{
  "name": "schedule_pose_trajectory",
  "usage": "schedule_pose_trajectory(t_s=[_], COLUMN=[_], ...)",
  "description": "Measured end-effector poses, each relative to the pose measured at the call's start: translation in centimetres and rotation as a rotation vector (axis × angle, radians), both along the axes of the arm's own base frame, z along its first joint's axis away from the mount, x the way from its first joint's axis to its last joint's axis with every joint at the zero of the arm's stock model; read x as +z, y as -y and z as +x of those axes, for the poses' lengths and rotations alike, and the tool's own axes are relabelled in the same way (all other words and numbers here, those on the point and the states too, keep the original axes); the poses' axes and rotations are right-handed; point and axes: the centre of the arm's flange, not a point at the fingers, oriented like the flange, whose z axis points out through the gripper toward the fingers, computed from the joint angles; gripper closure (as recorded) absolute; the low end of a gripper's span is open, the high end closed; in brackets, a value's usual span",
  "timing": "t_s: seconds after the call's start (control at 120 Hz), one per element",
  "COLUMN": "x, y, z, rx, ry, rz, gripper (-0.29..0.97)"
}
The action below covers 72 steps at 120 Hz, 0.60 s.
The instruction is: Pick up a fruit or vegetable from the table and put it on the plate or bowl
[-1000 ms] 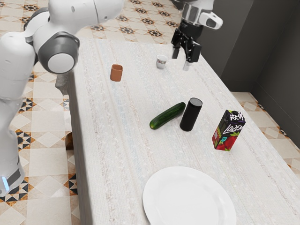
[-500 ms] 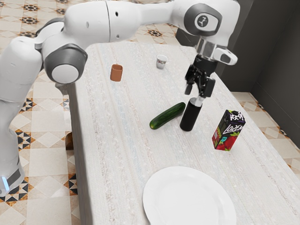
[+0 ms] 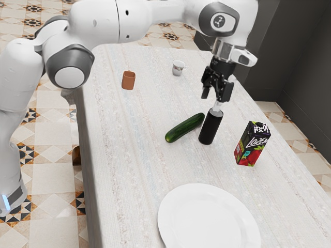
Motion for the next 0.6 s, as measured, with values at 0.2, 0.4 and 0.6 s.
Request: schedule_pose_trajectory(t_s=[0.2, 0.4, 0.6], x=[-1.7, -4.5, -9.3], y=[-6.9, -9.7, -9.3], z=[-0.6, -1.5, -1.9], rx=[0.121, 0.168, 0.168], ry=[-0.047, -0.128, -0.208], rz=[0.034, 0.039, 0.026], gripper=[0.0, 0.0, 0.0])
